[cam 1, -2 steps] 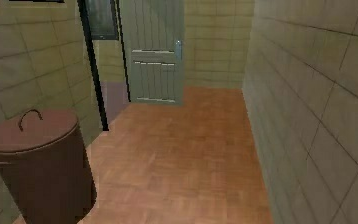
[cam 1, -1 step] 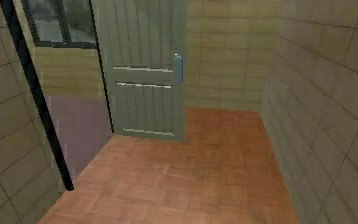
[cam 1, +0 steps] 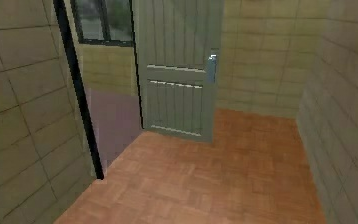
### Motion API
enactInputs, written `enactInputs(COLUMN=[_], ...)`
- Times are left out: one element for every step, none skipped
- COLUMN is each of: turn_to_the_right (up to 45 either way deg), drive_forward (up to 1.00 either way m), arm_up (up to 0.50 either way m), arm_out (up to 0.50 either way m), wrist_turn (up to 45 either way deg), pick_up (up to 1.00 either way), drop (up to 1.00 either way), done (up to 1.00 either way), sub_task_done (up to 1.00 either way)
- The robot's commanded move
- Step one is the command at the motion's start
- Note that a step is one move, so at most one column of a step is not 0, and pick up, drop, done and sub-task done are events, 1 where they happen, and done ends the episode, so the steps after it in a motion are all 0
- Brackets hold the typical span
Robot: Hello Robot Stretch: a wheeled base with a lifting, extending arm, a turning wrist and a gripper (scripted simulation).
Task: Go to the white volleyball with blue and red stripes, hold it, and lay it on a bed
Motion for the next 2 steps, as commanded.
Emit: enactInputs(turn_to_the_right=[0.0, -3.0], drive_forward=[0.25, 0.0], arm_up=[0.0, 0.0], arm_out=[0.0, 0.0], wrist_turn=[0.0, 0.0], pick_up=[0.0, 0.0], drop=[0.0, 0.0], done=[0.0, 0.0], sub_task_done=[0.0, 0.0])
